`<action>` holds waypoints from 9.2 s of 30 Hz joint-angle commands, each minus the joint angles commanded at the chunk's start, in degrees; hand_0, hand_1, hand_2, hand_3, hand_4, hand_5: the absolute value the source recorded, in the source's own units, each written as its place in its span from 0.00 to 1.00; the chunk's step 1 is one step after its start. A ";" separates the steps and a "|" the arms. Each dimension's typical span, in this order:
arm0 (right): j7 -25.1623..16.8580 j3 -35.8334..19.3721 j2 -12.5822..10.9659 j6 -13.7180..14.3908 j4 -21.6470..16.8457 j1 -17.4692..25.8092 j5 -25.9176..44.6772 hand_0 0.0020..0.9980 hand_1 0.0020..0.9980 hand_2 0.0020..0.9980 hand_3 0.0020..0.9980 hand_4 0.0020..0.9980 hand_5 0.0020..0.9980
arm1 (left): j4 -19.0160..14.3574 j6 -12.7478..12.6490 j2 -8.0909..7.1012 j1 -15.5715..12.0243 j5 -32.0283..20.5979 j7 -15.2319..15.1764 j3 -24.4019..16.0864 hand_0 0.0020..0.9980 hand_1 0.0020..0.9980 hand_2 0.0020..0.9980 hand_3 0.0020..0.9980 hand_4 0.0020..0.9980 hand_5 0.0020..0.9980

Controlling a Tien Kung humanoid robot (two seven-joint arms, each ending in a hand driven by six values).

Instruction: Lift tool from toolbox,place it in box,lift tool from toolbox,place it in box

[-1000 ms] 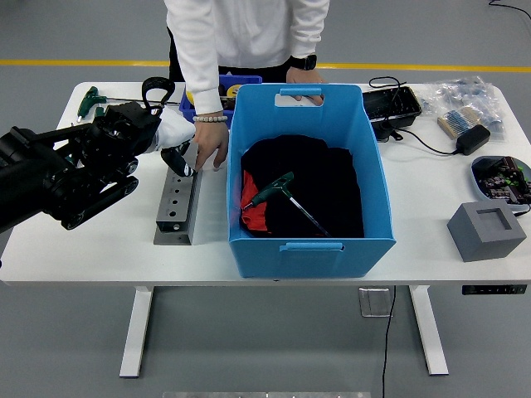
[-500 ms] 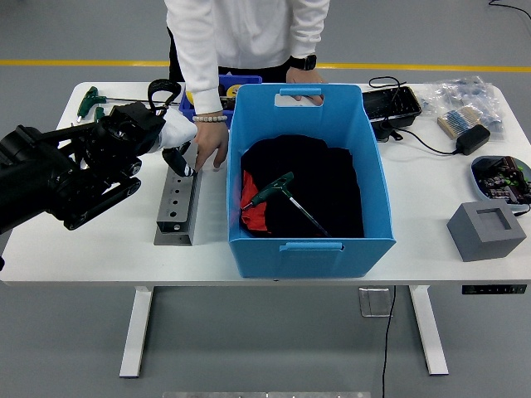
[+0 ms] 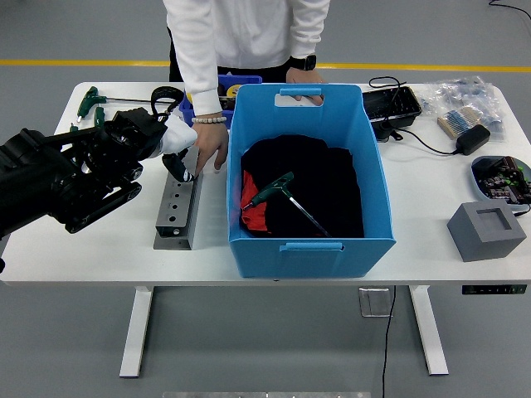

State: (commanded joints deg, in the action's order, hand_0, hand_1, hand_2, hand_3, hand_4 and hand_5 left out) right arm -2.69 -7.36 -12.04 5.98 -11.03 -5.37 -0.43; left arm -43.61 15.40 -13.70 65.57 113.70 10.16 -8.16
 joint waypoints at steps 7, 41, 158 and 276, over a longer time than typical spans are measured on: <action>-0.02 -0.11 -0.06 0.02 0.00 -0.07 -0.15 0.68 0.64 0.72 0.57 0.78 0.72 | 0.09 -0.06 0.10 0.15 -0.29 -0.26 0.13 0.61 0.44 0.34 0.37 0.79 0.71; 0.05 -1.62 -0.04 0.21 0.15 -0.31 -0.92 0.67 0.64 0.72 0.57 0.78 0.72 | 3.06 -6.58 0.06 -0.41 0.28 -5.22 1.09 0.30 0.14 0.15 0.15 0.84 0.50; 0.43 3.59 0.60 -0.06 -0.02 1.48 1.58 0.67 0.64 0.72 0.57 0.78 0.72 | -14.77 -5.69 4.07 3.17 -13.93 -3.81 -5.06 0.45 0.58 0.62 0.61 0.80 0.47; -0.11 -2.59 3.49 -0.09 0.04 1.90 -3.79 0.68 0.65 0.71 0.57 0.78 0.72 | -39.83 -20.62 7.72 -63.77 -48.20 -17.47 -69.72 0.86 0.87 0.92 0.83 0.93 0.85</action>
State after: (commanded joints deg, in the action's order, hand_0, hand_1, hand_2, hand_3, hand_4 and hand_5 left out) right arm -2.80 -9.95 -8.55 5.89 -10.99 -3.47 -4.22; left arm -83.44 -5.21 -5.97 1.80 65.50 -7.31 -77.88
